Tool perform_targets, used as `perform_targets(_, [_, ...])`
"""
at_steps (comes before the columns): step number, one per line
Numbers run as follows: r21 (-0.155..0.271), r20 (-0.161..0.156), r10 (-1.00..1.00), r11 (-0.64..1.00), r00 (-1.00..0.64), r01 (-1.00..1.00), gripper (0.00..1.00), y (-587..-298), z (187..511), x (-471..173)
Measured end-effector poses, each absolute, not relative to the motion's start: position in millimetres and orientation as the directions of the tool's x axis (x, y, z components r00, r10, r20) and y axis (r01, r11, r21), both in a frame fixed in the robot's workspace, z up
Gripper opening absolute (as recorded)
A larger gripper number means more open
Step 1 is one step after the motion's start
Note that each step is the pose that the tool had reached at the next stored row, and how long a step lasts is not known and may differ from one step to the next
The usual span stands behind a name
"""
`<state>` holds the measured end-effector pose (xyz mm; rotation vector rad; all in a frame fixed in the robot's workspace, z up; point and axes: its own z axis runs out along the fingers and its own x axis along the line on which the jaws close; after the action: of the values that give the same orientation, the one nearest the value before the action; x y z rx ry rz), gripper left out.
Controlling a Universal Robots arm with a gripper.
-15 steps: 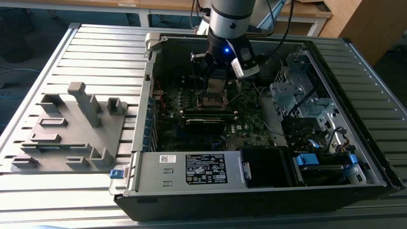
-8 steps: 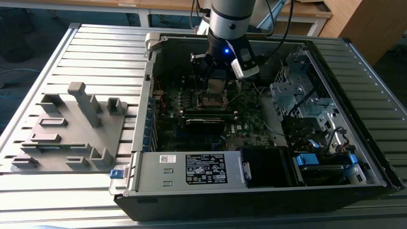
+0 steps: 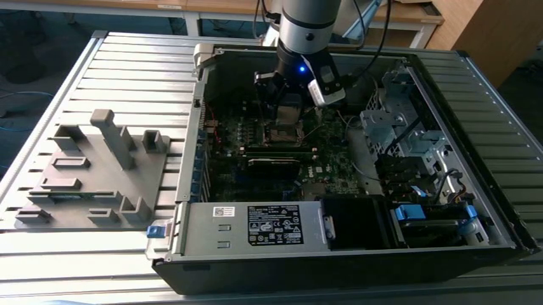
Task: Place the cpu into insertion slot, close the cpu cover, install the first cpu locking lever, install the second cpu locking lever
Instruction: 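Place the cpu into insertion slot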
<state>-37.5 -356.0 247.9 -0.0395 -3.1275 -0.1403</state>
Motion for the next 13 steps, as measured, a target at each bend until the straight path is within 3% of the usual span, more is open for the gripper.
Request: perform_targets(13, [0.090, 0.012, 0.025, 0.996, -1.000, 0.026, 0.54, -356.0, 243.3, -37.5])
